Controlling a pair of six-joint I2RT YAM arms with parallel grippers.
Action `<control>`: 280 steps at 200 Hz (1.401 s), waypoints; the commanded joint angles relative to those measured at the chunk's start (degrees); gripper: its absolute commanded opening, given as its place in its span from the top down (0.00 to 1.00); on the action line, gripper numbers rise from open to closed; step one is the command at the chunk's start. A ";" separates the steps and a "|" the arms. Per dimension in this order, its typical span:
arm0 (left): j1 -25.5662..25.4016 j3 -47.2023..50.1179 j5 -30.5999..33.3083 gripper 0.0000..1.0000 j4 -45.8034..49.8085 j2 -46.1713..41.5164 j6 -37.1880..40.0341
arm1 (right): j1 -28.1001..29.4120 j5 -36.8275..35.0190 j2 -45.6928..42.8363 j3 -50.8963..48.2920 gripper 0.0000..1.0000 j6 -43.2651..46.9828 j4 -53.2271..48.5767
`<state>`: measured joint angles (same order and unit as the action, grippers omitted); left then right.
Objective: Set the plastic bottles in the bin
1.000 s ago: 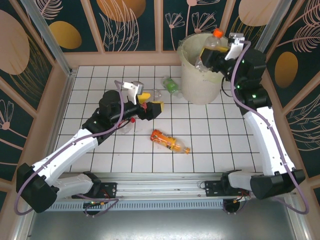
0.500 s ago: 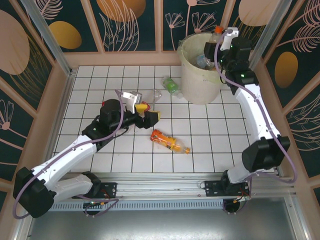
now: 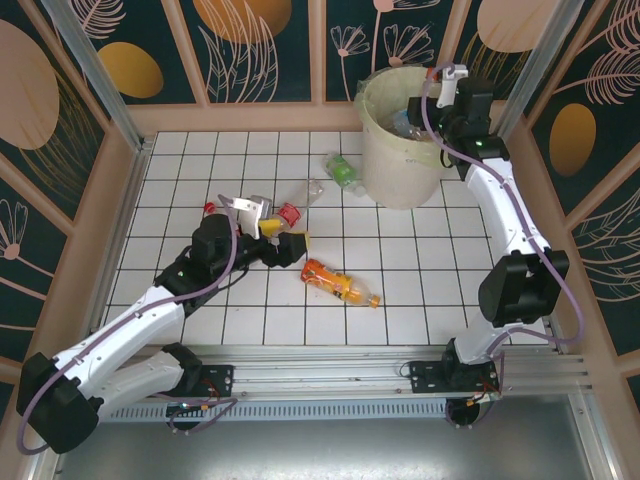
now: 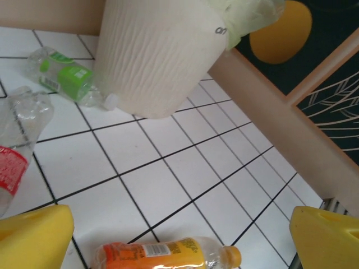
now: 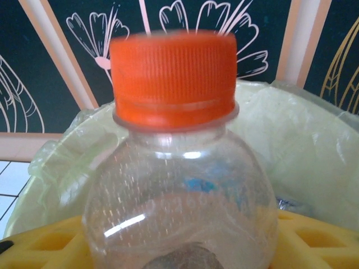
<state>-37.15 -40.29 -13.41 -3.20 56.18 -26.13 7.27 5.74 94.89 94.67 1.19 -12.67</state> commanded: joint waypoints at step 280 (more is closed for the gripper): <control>0.22 -56.08 11.01 0.02 17.83 59.37 -18.77 | 13.57 12.46 -56.45 -51.72 0.11 -18.25 -4.54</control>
<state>-37.12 -96.31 -0.62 16.56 115.59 -42.87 20.38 14.81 38.59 44.56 -17.08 -15.77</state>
